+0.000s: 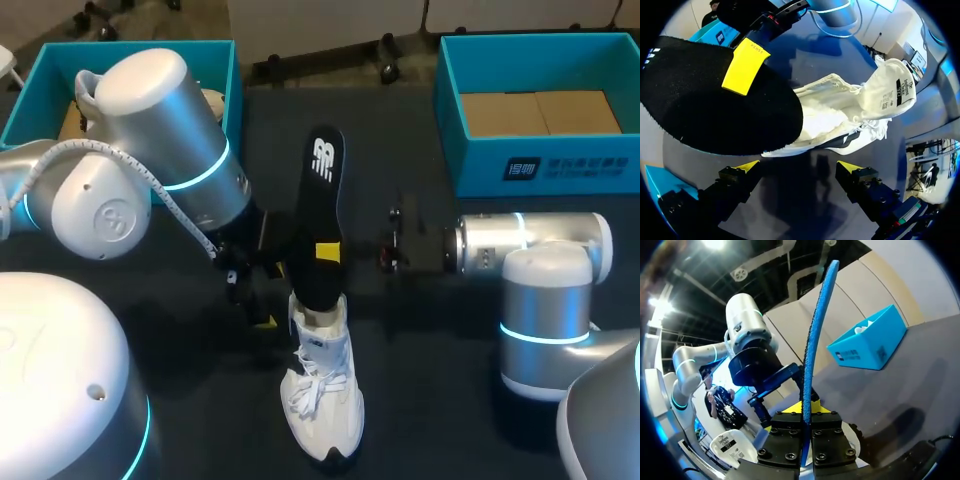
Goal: Take the shoe out of the shoebox, open the shoe tongue, remove and reinsert the insole, then place the shoe into the shoebox
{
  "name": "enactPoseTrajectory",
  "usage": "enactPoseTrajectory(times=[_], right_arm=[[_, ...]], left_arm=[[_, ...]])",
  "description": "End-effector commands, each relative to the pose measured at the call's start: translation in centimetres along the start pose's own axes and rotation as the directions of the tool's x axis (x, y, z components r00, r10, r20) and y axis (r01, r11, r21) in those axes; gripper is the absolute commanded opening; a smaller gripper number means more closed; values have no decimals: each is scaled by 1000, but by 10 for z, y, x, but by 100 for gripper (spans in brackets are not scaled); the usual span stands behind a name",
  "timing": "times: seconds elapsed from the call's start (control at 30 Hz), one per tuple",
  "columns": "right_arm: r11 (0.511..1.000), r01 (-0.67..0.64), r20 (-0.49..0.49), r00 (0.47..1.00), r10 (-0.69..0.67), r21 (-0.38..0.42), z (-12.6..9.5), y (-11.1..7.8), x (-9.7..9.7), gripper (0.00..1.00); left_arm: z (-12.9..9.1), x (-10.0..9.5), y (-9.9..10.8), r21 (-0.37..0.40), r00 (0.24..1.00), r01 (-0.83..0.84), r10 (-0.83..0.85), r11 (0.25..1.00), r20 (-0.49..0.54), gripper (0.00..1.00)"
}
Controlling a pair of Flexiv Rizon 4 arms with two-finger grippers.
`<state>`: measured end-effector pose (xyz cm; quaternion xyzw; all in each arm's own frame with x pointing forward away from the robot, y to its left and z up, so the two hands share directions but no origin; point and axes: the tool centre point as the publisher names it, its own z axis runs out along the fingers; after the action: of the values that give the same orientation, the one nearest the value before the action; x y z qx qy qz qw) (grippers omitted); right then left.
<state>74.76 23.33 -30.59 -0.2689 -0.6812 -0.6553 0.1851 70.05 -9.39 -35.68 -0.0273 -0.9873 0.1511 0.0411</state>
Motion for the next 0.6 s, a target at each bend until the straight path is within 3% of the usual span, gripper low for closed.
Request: enactPoseTrajectory(times=[0.03, 0.6], right_arm=[[1000, 0, 2, 1000, 0, -7, -2, -3, 1, 0], [999, -31, -46, 998, 33, 33, 5, -27, 3, 0]], left_arm=[[2, 0, 0, -1, 1000, -1, 1, 1000, 0, 100], [2, 0, 0, -1, 1000, -1, 1, 1000, 0, 100]])
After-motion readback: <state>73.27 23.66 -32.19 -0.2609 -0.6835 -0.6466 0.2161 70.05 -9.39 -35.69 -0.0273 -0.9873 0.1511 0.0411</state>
